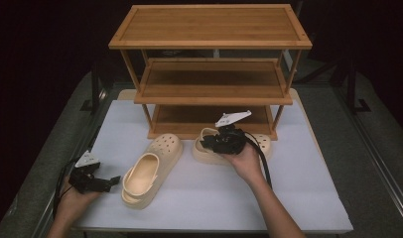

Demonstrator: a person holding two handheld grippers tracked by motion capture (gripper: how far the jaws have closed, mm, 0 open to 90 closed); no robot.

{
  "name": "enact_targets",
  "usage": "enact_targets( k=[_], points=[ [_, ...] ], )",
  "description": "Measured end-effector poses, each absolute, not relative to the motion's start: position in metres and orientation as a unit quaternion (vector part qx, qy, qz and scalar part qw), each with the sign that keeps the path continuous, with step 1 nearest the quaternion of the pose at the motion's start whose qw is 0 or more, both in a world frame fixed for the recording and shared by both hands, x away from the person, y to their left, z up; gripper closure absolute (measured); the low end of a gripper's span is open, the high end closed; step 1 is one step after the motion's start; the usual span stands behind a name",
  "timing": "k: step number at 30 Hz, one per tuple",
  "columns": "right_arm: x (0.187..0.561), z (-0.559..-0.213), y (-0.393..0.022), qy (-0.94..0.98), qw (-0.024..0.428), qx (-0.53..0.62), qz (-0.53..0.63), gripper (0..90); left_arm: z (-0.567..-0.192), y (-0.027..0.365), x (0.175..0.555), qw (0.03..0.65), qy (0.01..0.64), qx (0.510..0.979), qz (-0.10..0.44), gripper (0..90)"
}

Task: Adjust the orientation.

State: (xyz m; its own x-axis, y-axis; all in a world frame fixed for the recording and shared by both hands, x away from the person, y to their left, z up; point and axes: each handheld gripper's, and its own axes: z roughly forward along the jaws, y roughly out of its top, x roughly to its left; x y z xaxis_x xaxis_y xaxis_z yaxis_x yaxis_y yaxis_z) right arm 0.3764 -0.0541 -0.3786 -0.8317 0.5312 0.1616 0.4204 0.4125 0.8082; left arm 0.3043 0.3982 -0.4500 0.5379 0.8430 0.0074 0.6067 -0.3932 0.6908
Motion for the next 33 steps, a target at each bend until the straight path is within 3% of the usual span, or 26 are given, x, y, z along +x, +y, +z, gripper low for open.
enact_targets(
  k=[6,14,15,18,33],
  points=[
    [0.379,-0.388,-0.045,0.848,0.062,0.282,0.446,75.1,-0.45,0.398,0.304,0.324,0.445,0.815,0.182,0.0],
    [0.378,-0.4,-0.029,0.86,0.078,0.286,0.415,66.1,-0.45,0.398,0.304,0.324,0.445,0.815,0.181,0.0],
    [0.377,-0.4,-0.027,0.864,0.087,0.288,0.405,73.4,-0.45,0.398,0.304,0.324,0.445,0.815,0.181,0.0],
    [0.376,-0.399,-0.027,0.865,0.092,0.287,0.401,81.5,-0.45,0.398,0.304,0.323,0.444,0.816,0.181,0.0],
    [0.342,-0.391,-0.053,0.864,0.04,0.25,0.435,83.6,-0.45,0.399,0.304,0.322,0.443,0.817,0.181,0.0]
  ],
)
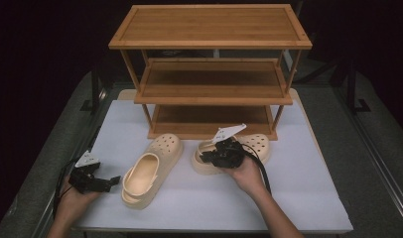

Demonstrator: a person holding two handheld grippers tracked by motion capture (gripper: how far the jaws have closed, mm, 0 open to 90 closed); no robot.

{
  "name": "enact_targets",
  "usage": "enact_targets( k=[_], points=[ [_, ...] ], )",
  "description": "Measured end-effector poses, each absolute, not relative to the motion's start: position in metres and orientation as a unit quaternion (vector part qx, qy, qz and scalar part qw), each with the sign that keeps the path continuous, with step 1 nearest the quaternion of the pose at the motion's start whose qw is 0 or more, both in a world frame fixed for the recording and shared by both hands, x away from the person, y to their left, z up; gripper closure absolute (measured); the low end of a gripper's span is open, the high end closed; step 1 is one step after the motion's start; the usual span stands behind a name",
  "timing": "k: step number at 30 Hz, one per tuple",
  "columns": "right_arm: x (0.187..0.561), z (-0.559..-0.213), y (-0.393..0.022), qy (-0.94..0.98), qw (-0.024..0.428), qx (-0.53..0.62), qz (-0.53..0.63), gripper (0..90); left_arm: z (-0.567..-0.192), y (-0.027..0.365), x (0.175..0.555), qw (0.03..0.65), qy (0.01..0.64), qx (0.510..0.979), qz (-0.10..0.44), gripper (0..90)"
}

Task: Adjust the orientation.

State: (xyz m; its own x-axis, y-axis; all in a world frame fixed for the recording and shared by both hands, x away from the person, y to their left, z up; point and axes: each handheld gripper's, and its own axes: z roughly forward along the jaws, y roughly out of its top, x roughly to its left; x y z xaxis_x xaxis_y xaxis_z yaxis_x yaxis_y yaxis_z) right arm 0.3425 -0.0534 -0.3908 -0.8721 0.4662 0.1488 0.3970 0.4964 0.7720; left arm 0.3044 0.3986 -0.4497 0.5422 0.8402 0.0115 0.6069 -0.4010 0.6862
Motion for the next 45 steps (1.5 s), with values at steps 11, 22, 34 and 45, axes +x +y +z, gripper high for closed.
enact_targets(
  k=[11,22,34,45],
  points=[
    [0.302,-0.39,-0.079,0.869,0.022,0.223,0.441,83.6,-0.45,0.398,0.304,0.323,0.443,0.816,0.183,0.0],
    [0.271,-0.391,-0.099,0.866,0.018,0.221,0.448,76.1,-0.45,0.398,0.304,0.323,0.444,0.815,0.184,0.0],
    [0.264,-0.371,-0.153,0.838,0.062,0.257,0.478,79.3,-0.45,0.398,0.304,0.323,0.443,0.816,0.184,0.0],
    [0.31,-0.416,-0.233,0.818,0.113,0.406,0.392,89.7,-0.45,0.398,0.304,0.323,0.444,0.815,0.183,0.0]
  ],
)
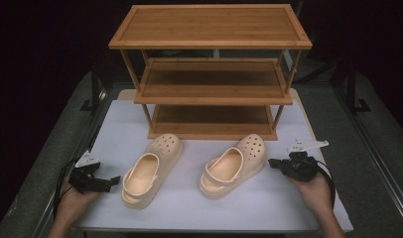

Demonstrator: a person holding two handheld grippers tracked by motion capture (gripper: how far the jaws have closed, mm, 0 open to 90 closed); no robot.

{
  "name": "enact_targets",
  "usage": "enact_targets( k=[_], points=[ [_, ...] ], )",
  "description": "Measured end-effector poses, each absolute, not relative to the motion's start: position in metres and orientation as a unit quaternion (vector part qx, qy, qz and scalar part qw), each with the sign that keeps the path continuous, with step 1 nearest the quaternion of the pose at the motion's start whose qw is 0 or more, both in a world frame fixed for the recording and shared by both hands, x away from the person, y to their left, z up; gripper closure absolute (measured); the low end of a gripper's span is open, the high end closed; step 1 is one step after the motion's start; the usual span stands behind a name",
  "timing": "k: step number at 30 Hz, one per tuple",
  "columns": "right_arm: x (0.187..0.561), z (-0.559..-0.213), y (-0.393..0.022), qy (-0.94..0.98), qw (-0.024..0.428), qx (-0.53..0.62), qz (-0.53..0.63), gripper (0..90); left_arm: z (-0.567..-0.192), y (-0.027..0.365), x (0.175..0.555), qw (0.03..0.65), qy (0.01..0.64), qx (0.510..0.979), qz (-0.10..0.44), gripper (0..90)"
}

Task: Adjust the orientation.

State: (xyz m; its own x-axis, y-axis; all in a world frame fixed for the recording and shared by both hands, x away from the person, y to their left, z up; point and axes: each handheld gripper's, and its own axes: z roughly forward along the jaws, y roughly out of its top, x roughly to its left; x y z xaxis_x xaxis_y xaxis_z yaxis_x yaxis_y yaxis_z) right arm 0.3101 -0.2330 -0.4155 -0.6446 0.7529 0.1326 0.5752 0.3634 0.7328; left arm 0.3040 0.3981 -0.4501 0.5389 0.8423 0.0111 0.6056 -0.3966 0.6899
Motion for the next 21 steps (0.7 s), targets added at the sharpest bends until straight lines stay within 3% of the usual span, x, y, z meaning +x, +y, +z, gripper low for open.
enact_targets(
  k=[5,21],
  points=[
    [0.333,-0.432,-0.236,0.818,0.108,0.419,0.379,89.7,-0.45,0.398,0.304,0.323,0.444,0.815,0.183,0.0],
    [0.357,-0.433,-0.192,0.839,0.095,0.367,0.39,89.8,-0.45,0.398,0.304,0.322,0.443,0.816,0.182,0.0]
  ],
)
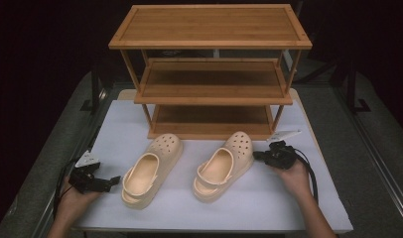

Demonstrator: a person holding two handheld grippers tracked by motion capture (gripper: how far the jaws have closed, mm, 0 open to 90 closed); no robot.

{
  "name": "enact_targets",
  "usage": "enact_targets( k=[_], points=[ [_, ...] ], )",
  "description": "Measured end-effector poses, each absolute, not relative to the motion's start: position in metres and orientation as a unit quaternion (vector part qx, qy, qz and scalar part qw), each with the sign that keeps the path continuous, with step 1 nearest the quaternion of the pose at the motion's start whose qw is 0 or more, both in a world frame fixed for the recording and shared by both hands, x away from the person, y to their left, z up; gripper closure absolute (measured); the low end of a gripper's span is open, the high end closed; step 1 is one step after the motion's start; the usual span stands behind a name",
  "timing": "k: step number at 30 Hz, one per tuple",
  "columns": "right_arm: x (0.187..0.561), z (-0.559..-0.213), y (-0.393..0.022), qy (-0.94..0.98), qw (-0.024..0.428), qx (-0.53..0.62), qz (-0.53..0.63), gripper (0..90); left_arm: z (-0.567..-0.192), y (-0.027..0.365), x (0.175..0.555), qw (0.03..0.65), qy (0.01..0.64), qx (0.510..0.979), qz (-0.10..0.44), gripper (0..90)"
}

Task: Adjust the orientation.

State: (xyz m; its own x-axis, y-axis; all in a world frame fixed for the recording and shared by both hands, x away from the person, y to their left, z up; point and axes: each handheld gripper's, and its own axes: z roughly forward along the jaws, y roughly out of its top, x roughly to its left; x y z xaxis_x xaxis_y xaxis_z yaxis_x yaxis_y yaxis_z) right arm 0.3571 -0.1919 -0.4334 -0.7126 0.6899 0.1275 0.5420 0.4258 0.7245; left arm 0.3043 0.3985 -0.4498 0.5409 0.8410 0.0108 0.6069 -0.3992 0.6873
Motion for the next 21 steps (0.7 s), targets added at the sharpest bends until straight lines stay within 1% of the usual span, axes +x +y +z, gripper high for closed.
enact_targets(
  k=[4,5,8,9,16,17,19,20,21],
  points=[
    [0.362,-0.432,-0.181,0.838,0.088,0.361,0.4,89.8,-0.45,0.398,0.304,0.323,0.444,0.816,0.182,0.0],
    [0.366,-0.43,-0.173,0.838,0.082,0.353,0.409,89.8,-0.45,0.398,0.304,0.323,0.444,0.816,0.182,0.0],
    [0.369,-0.428,-0.163,0.842,0.085,0.345,0.405,89.8,-0.45,0.398,0.304,0.323,0.444,0.816,0.182,0.0],
    [0.372,-0.428,-0.153,0.844,0.081,0.34,0.406,89.8,-0.45,0.398,0.304,0.323,0.444,0.816,0.182,0.0],
    [0.375,-0.431,-0.135,0.847,0.069,0.327,0.413,89.7,-0.45,0.398,0.304,0.323,0.444,0.816,0.182,0.0],
    [0.374,-0.43,-0.133,0.848,0.07,0.326,0.412,88.4,-0.45,0.398,0.304,0.323,0.444,0.816,0.182,0.0],
    [0.369,-0.425,-0.135,0.84,0.069,0.336,0.419,82.7,-0.45,0.398,0.304,0.323,0.444,0.816,0.182,0.0],
    [0.369,-0.425,-0.135,0.84,0.069,0.336,0.419,82.7,-0.45,0.398,0.304,0.323,0.444,0.816,0.182,0.0],
    [0.364,-0.419,-0.138,0.833,0.065,0.346,0.427,75.8,-0.45,0.398,0.304,0.323,0.444,0.816,0.182,0.0]
  ],
)
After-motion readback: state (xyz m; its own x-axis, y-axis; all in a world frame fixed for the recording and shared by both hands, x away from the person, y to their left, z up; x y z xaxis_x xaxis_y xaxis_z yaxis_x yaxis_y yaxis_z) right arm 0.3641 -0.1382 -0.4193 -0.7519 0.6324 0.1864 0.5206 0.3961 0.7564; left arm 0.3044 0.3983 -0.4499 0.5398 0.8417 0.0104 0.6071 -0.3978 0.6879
